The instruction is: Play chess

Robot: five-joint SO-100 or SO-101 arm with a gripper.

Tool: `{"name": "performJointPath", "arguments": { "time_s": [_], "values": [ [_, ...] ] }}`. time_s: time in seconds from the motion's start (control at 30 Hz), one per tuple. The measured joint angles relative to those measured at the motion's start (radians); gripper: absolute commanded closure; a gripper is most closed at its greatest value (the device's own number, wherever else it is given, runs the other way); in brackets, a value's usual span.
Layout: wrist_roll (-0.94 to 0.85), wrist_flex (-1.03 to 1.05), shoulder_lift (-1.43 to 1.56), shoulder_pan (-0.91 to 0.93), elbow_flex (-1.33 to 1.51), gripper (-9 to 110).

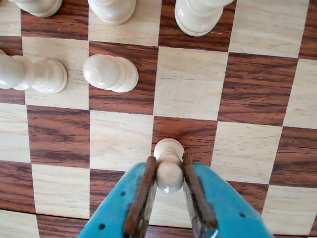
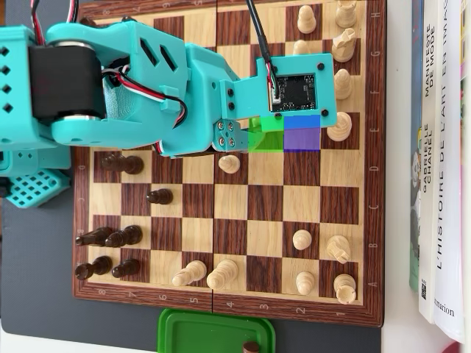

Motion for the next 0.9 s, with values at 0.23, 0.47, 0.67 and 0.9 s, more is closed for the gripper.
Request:
{"name": "performJointPath", "arguments": {
  "time_s": [0.23,0.47,0.67,0.9],
  "values": [
    [0.000,0.000,0.000,0.000,-0.002,95],
    [0.000,0.000,0.000,0.000,-0.002,93],
    [0.000,0.000,-0.005,0.002,0.000,89],
    [0.000,0.000,-0.003,0.003,0.000,86]
  ]
}}
